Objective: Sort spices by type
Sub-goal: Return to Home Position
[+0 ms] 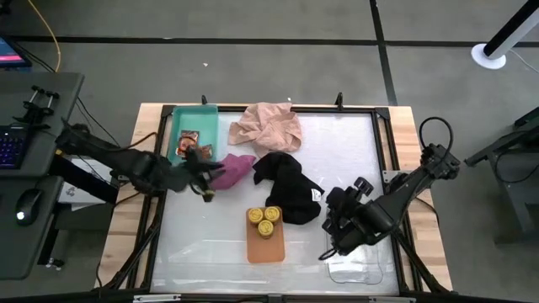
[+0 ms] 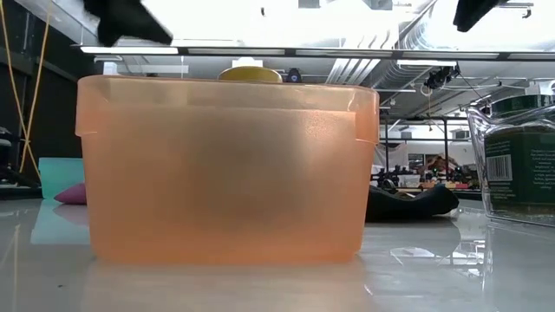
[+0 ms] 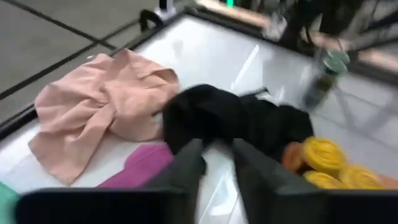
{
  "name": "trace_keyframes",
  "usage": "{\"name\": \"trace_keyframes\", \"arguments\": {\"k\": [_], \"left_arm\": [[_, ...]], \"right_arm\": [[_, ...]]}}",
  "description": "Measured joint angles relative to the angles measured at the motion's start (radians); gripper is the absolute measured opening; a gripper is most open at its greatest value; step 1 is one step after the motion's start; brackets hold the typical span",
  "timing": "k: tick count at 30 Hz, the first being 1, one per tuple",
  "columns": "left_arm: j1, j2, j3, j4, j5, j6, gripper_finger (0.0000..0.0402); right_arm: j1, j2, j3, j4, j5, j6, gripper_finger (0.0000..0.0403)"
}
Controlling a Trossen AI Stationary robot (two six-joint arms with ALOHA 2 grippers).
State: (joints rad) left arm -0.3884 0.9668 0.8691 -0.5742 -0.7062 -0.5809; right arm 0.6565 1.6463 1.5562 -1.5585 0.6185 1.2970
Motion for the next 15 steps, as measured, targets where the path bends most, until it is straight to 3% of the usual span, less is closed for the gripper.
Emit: {"name": "trace_keyframes", "arguments": {"k": [2,4,7,10,15], "left_arm": [[0.032,-0.137,-0.198,0.163,-0.001,0.019,0.0027],[0.071,-0.27,-0.377,0.336,0.017,0.042,0.0012],[0.132,-0.446,-0.606,0.597,0.085,0.114,0.0011],[0.198,-0.596,-0.76,0.781,0.177,0.145,0.0002],[0.266,-0.781,-0.858,0.757,0.288,0.148,0.0001]], "right_arm": [[-0.027,0.0,0.0,0.009,-0.037,-0.02,0.011],[-0.057,-0.007,0.0,0.023,-0.073,-0.045,0.0033],[-0.114,-0.037,0.0,0.075,-0.135,-0.094,0.002],[-0.17,-0.08,0.0,0.13,-0.174,-0.111,0.0004],[-0.23,-0.16,0.0,0.19,-0.216,-0.134,0.0002]]}}
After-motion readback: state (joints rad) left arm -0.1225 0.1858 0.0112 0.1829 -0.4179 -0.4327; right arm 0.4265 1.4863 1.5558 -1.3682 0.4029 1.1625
